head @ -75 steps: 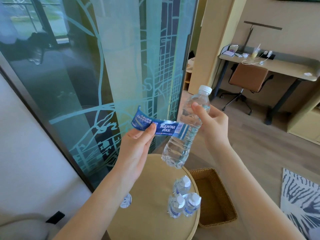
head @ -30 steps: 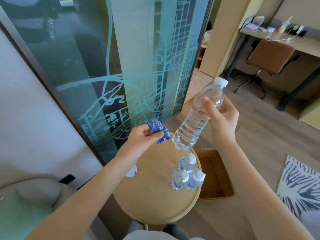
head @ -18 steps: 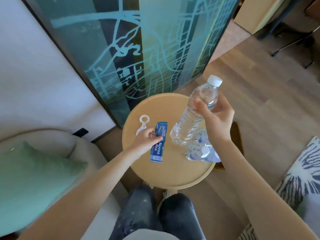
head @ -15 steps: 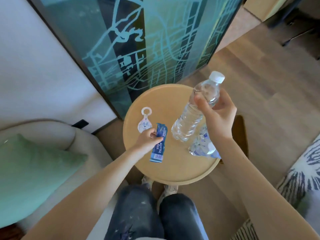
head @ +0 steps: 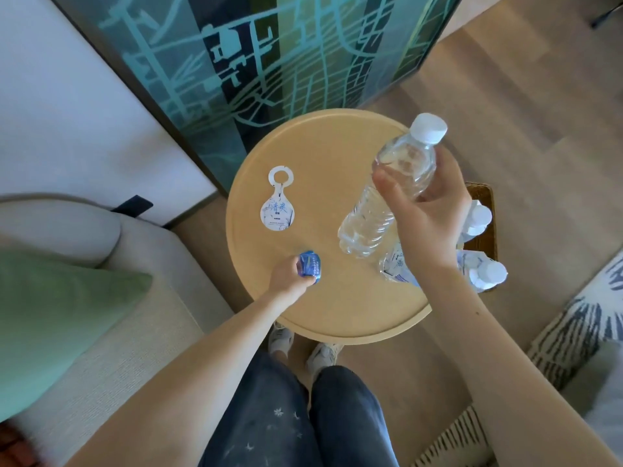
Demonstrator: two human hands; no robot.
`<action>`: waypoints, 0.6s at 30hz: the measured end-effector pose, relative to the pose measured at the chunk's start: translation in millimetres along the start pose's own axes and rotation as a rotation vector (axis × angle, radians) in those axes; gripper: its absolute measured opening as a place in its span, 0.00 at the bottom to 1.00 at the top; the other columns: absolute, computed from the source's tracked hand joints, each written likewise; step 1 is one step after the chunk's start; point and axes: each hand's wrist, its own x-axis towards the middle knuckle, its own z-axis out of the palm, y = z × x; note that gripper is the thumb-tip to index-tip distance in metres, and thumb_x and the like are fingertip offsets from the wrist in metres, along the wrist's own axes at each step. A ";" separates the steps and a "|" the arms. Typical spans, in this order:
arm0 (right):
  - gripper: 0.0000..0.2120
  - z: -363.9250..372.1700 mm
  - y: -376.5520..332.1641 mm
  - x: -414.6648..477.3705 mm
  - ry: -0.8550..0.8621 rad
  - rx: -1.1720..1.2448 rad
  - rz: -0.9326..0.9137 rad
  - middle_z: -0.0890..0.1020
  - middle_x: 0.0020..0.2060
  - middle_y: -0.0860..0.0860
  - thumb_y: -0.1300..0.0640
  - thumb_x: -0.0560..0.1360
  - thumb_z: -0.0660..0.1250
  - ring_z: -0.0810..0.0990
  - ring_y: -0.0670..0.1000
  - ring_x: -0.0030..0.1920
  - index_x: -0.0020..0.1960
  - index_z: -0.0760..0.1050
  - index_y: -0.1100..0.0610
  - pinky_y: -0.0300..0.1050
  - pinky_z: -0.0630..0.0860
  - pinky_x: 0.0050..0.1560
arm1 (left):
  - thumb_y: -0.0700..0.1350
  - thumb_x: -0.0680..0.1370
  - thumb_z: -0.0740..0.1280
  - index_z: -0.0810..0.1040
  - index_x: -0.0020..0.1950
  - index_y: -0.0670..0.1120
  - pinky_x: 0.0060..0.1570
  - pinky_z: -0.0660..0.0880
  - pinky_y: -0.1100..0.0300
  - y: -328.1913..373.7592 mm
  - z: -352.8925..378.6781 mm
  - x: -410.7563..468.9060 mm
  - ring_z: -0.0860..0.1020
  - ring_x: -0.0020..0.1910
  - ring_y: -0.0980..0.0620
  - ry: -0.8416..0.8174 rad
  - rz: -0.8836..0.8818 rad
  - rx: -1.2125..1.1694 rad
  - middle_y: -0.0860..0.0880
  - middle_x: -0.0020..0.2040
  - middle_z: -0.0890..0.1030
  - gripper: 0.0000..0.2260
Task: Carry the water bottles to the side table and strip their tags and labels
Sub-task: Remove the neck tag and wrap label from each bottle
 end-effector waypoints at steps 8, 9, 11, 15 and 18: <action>0.30 28.3 43.7 -14.6 0.104 -0.003 0.087 0.80 0.57 0.47 0.55 0.65 0.82 0.81 0.49 0.56 0.63 0.71 0.48 0.50 0.80 0.55 | 0.45 0.67 0.81 0.69 0.61 0.42 0.26 0.72 0.73 -4.6 -8.0 2.9 0.76 0.38 0.57 0.050 0.033 0.035 0.48 0.49 0.77 0.29; 0.31 32.9 51.9 -16.4 0.121 -0.009 0.105 0.80 0.57 0.46 0.54 0.65 0.82 0.81 0.48 0.56 0.62 0.71 0.47 0.51 0.80 0.56 | 0.47 0.66 0.82 0.69 0.64 0.41 0.34 0.74 0.71 -5.1 -8.4 3.1 0.77 0.44 0.54 0.072 0.060 0.064 0.47 0.54 0.76 0.33; 0.31 41.4 68.4 -19.4 0.142 -0.013 0.137 0.79 0.56 0.42 0.53 0.64 0.82 0.80 0.47 0.55 0.62 0.72 0.47 0.52 0.80 0.56 | 0.52 0.65 0.82 0.67 0.70 0.40 0.55 0.73 0.61 -8.4 -8.6 4.5 0.73 0.61 0.47 0.115 0.106 0.147 0.44 0.62 0.73 0.40; 0.31 52.8 96.2 -22.6 0.150 -0.008 0.168 0.77 0.54 0.35 0.52 0.63 0.82 0.80 0.44 0.56 0.60 0.71 0.42 0.49 0.79 0.58 | 0.57 0.66 0.80 0.67 0.71 0.41 0.64 0.65 0.56 -17.2 -8.2 7.3 0.68 0.65 0.44 0.151 0.171 0.267 0.43 0.64 0.72 0.41; 0.32 56.4 107.3 -24.3 0.138 -0.033 0.147 0.75 0.52 0.28 0.53 0.63 0.82 0.79 0.42 0.56 0.58 0.68 0.36 0.42 0.78 0.57 | 0.59 0.68 0.78 0.69 0.69 0.42 0.62 0.64 0.58 -22.9 -8.5 8.7 0.69 0.63 0.45 0.191 0.248 0.358 0.43 0.62 0.73 0.38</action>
